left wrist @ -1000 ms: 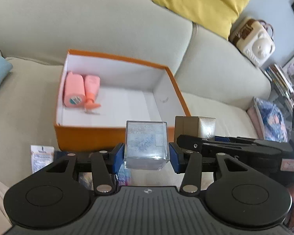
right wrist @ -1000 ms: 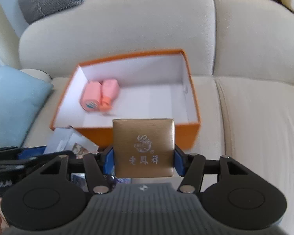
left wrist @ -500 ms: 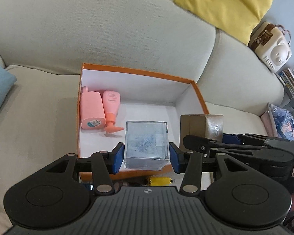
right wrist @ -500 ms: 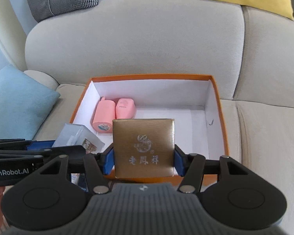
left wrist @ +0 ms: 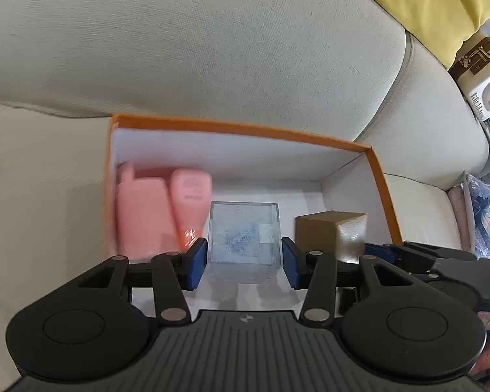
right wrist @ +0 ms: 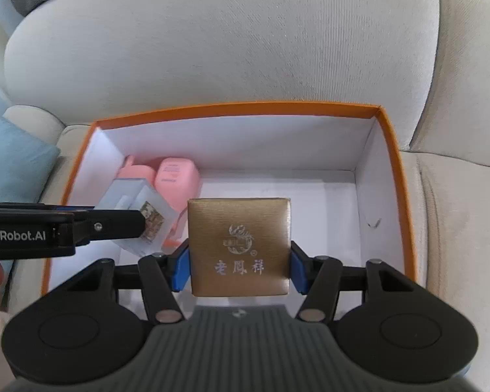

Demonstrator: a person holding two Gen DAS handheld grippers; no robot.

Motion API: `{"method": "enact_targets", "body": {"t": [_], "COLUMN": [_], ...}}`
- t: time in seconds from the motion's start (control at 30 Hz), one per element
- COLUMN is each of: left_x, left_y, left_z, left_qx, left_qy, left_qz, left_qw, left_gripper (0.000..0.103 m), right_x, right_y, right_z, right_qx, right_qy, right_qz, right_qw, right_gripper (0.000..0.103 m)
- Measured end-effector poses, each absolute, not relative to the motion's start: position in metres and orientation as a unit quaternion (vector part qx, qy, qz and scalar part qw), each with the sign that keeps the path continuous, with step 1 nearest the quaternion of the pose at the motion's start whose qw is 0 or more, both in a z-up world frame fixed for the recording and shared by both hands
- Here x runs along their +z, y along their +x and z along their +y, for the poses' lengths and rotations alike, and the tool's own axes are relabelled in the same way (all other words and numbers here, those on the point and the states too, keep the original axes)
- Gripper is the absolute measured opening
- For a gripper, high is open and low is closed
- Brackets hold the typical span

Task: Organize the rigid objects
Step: 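Carry the brown box and clear cube box into the orange box with both tools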

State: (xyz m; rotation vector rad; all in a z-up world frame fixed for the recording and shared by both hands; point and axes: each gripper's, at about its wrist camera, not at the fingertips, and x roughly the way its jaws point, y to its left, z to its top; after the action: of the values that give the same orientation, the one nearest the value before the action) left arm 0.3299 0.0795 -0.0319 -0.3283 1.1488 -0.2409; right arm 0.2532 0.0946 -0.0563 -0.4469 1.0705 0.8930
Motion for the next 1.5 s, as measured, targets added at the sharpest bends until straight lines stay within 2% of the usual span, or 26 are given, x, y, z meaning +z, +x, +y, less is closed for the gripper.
{"method": "enact_targets", "body": {"t": [0.17,0.73,0.93,1.2,1.4,1.5], "left_x": [-0.042,-0.087,-0.095,-0.078,-0.051,-0.047], "left_y": [0.360,0.390,0.392,0.388,0.360,0.345], "left_z": [0.064,0.012,0.016,0.032,0.061,0.086], "left_qx": [-0.116,-0.023,-0.013,-0.030,-0.061,-0.053], "left_qy": [-0.160,-0.047,-0.055,-0.080,-0.109,-0.143], "left_qz": [0.540,0.549,0.557,0.547,0.527,0.538], "left_qw": [0.818,0.834,0.828,0.833,0.840,0.829], "left_gripper": [0.054,0.054,0.056,0.068,0.067,0.059], "right_x": [-0.065,-0.099,-0.101,-0.097,-0.097,-0.098], "right_y": [0.270,0.292,0.290,0.292,0.288,0.287], "right_z": [0.108,0.130,0.130,0.131,0.123,0.121], "right_qx": [0.407,0.409,0.401,0.397,0.401,0.403], "right_qy": [-0.218,-0.234,-0.237,-0.245,-0.241,-0.232], "right_qz": [0.487,0.509,0.514,0.512,0.520,0.533], "right_qw": [0.742,0.720,0.720,0.721,0.714,0.707], "right_gripper": [0.060,0.059,0.059,0.060,0.060,0.060]}}
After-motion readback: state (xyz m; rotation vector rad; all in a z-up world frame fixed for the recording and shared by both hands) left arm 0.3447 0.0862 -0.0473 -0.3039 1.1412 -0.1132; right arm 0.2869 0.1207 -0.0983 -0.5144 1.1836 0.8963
